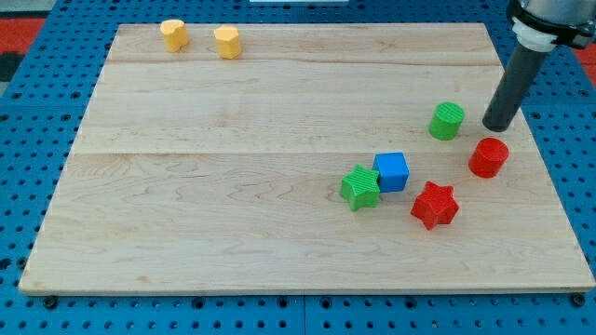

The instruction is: Move the green circle to the top center of the board

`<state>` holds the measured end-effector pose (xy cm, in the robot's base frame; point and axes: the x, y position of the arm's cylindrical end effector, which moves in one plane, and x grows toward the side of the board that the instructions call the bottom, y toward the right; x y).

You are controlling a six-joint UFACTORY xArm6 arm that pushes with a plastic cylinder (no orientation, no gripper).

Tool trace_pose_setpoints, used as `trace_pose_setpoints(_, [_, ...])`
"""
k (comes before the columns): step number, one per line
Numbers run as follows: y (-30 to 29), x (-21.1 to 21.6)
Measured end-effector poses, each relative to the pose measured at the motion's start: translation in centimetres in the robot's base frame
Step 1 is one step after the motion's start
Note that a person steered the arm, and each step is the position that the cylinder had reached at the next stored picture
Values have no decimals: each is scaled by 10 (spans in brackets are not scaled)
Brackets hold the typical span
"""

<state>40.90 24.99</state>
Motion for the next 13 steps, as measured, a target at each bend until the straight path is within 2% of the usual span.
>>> trace_pose_setpoints(3, [3, 2])
trace_pose_setpoints(4, [-49, 18])
trace_pose_setpoints(5, [-112, -24])
trace_pose_setpoints(8, [-146, -121])
trace_pose_setpoints(9, [-107, -127])
trace_pose_setpoints(10, [-150, -155])
trace_pose_setpoints(11, [-162, -179])
trace_pose_setpoints(12, [-111, -191])
trace_pose_setpoints(13, [-115, -218])
